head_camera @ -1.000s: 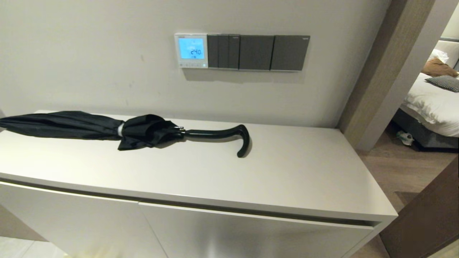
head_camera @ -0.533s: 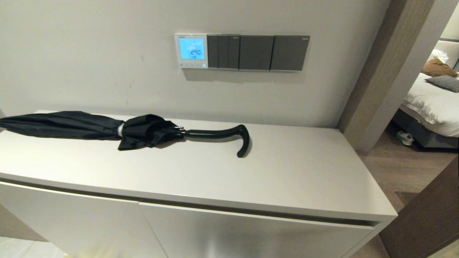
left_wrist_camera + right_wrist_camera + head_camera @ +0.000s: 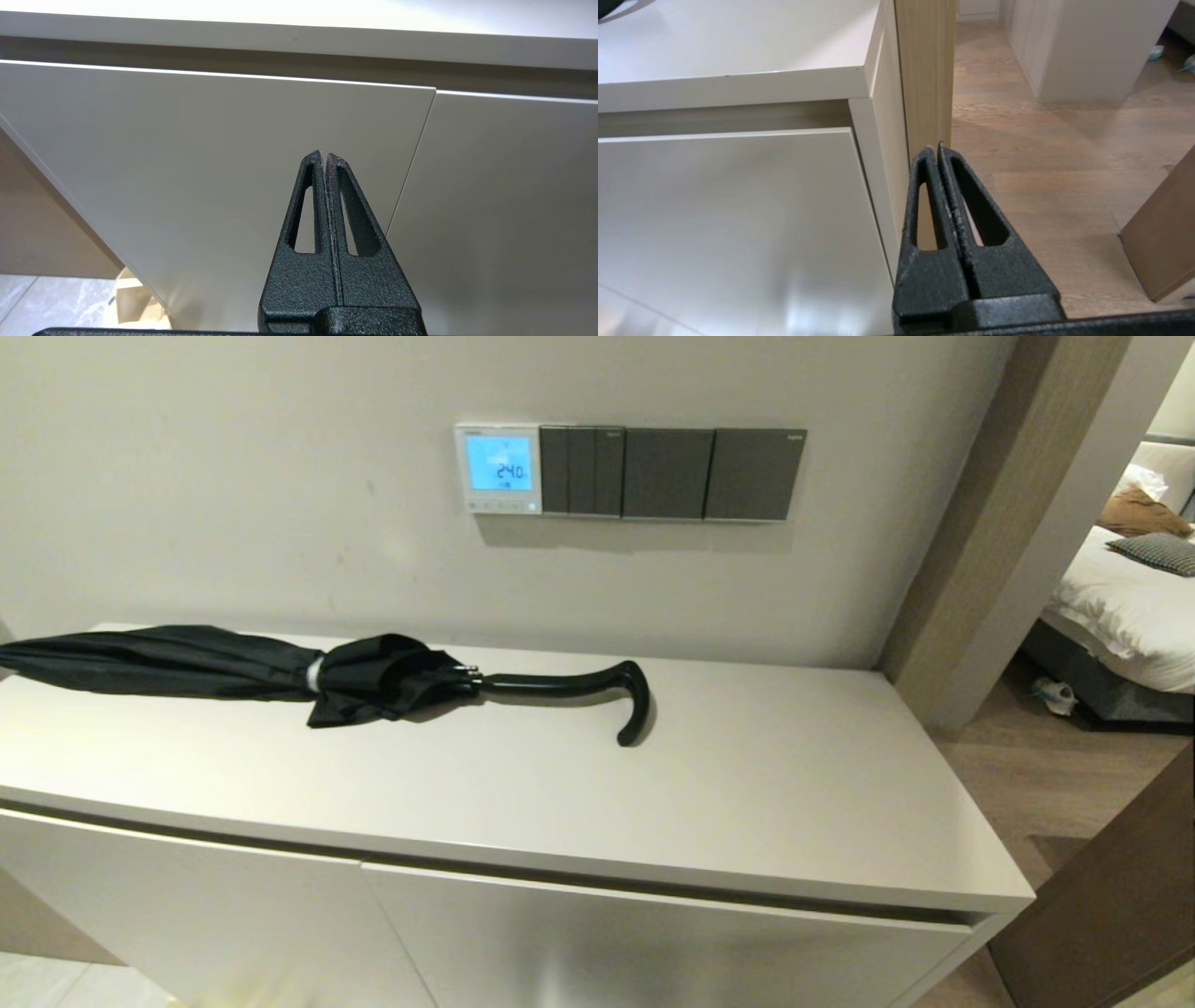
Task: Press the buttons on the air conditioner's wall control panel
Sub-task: Turn off the central air conditioner
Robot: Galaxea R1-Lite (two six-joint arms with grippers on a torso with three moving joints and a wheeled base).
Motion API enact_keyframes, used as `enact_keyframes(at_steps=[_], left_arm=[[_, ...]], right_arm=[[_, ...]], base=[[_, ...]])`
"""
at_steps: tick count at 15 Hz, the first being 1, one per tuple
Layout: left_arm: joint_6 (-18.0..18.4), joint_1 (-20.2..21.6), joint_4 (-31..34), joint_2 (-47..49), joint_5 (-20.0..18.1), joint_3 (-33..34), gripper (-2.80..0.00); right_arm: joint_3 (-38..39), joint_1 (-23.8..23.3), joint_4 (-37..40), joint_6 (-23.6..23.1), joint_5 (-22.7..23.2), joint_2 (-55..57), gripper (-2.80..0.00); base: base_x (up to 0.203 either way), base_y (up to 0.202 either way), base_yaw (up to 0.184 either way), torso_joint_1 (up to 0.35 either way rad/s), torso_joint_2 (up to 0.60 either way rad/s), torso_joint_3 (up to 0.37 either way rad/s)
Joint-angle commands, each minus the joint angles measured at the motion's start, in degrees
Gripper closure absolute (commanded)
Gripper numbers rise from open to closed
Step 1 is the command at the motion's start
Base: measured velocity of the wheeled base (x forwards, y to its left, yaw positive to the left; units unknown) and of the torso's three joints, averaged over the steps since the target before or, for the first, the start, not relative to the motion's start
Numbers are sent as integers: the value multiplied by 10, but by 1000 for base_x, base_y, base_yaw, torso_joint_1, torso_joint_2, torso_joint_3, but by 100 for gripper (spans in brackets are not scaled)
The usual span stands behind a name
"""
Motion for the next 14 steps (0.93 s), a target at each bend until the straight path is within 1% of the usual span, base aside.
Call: enact_keyframes(at_steps=[1,14], left_arm=[[0,0,0,1,0,2,0],[-2,-2,-2,0,-2,3,0]], right_arm=[[2,0,0,0,0,0,0],[2,0,0,0,0,0,0]], base=[[0,0,0,0,0,0],[0,0,0,0,0,0]])
